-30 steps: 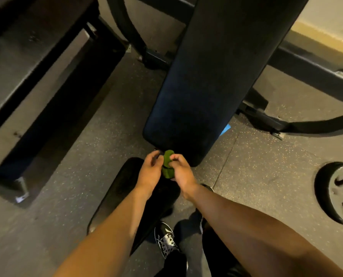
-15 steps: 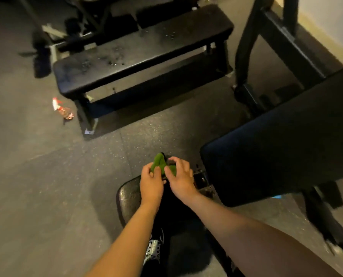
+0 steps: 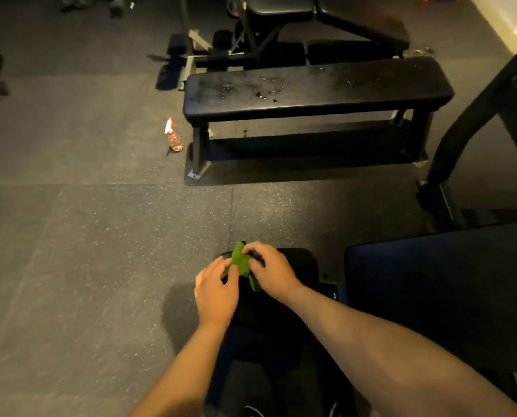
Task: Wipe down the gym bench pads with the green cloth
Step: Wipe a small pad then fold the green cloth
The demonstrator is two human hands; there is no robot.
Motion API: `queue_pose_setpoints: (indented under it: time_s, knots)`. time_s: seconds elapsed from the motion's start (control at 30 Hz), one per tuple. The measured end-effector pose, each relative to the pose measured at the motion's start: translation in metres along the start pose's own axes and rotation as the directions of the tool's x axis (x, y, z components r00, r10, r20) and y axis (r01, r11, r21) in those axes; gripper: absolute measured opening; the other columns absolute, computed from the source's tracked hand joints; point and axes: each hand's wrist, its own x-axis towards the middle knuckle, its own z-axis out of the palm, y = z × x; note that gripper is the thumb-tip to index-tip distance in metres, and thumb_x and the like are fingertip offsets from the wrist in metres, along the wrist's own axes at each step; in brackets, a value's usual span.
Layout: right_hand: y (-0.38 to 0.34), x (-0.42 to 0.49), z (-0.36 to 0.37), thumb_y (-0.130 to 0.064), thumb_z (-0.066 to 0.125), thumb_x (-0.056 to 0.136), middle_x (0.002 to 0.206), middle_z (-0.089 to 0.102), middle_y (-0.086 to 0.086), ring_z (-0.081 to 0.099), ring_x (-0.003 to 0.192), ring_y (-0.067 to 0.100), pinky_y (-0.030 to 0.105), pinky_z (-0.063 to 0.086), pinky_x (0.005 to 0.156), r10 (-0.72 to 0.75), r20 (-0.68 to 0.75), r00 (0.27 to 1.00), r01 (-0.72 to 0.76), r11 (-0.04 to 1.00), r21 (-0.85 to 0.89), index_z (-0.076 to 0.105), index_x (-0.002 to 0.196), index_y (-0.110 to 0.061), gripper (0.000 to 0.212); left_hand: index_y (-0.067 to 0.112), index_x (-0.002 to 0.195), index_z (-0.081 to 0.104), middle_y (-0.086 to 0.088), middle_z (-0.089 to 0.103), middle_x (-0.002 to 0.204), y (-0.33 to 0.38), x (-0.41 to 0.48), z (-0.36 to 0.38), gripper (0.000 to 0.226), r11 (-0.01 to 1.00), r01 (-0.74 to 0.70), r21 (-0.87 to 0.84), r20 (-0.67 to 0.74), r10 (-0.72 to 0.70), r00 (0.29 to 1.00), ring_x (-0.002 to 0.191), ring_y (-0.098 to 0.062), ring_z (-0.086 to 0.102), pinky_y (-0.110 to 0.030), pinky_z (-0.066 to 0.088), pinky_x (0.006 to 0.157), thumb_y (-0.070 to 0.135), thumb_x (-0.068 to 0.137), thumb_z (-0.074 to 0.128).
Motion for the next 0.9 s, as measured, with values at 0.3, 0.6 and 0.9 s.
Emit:
queue_pose_setpoints:
  time_s: [0.3,0.6,0.9]
  knots:
    - [0.042,0.038,0.038,-0.016,0.051,0.099,0.117,0.058,0.005,0.054,0.113,0.023,0.034,0.044,0.1,-0.144,-0.033,0.989,0.134,0.971,-0.197,0.061,0.131,-0.023,0.034,0.033,0.151,0.034,-0.001,0.044,0.152,-0.054,-0.004,0.037,0.057,0.949,0.284,0.14,-0.129,-0.267,0.955,0.135,-0.034,0.036,-0.047,0.026,0.112,0.034,0.097,0.054]
    - [0.069,0.069,0.082,-0.031,0.05,0.099,0.108,0.049,0.004,0.045,0.104,0.025,0.04,0.037,0.091,-0.522,0.198,0.829,0.554,0.726,-0.408,0.061,0.129,-0.025,0.033,0.024,0.135,0.06,-0.001,0.061,0.122,-0.108,0.003,0.064,0.048,0.999,-0.045,0.002,-0.441,0.041,0.896,0.113,-0.024,0.054,-0.023,0.032,0.098,0.041,0.091,0.062]
    - [0.056,0.112,0.097,-0.028,0.044,0.097,0.114,0.055,0.014,0.051,0.112,0.033,0.042,0.043,0.101,-0.451,0.214,0.866,0.499,0.771,-0.395,0.073,0.108,-0.025,0.032,0.029,0.135,0.056,0.004,0.06,0.128,-0.121,0.004,0.071,0.047,0.985,-0.119,-0.127,-0.481,0.044,0.876,0.123,-0.018,0.053,-0.045,0.038,0.111,0.036,0.09,0.065]
